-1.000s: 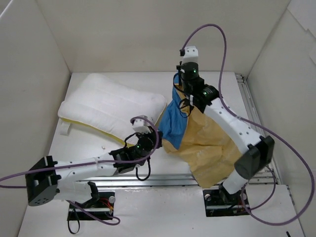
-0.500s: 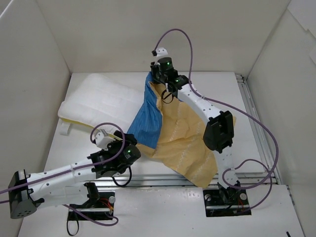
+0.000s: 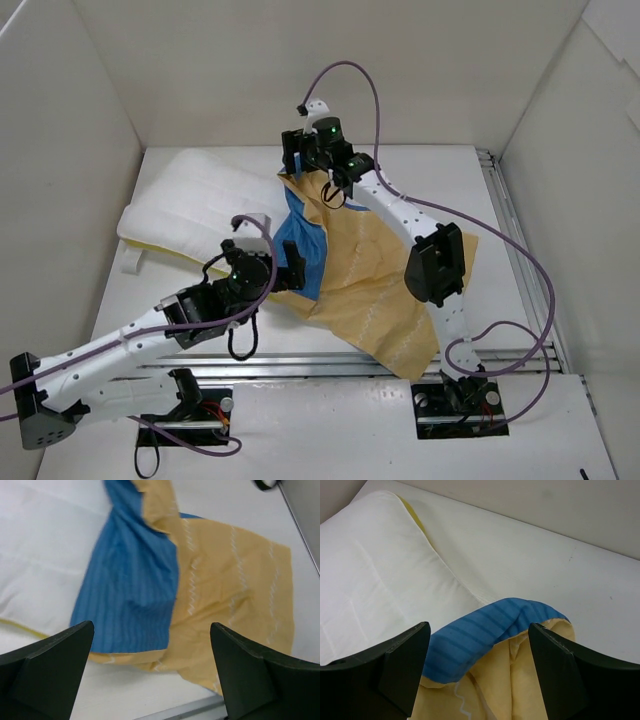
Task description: Put the pillow into the pillowcase
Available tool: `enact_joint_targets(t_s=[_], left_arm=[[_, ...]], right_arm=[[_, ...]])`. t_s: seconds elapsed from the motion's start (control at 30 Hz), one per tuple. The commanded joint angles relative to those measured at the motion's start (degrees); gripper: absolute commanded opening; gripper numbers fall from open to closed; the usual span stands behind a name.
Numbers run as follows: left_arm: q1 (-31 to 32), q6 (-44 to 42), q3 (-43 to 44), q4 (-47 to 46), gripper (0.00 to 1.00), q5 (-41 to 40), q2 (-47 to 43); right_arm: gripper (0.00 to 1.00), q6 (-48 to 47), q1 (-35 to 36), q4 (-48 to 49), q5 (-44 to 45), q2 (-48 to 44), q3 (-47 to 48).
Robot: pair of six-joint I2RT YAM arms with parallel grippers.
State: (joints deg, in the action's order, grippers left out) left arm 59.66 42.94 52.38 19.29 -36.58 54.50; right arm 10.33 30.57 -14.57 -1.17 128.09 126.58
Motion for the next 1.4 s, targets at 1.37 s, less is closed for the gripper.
enact_joint_targets(t_s=[1.37], left_arm=[[7.67,9.18,29.18,34.32,0.72,-16.06,54.75]], right_arm=[[0.85,7.34,-20.99,4.02,-17.64,-32.55,-37.11]])
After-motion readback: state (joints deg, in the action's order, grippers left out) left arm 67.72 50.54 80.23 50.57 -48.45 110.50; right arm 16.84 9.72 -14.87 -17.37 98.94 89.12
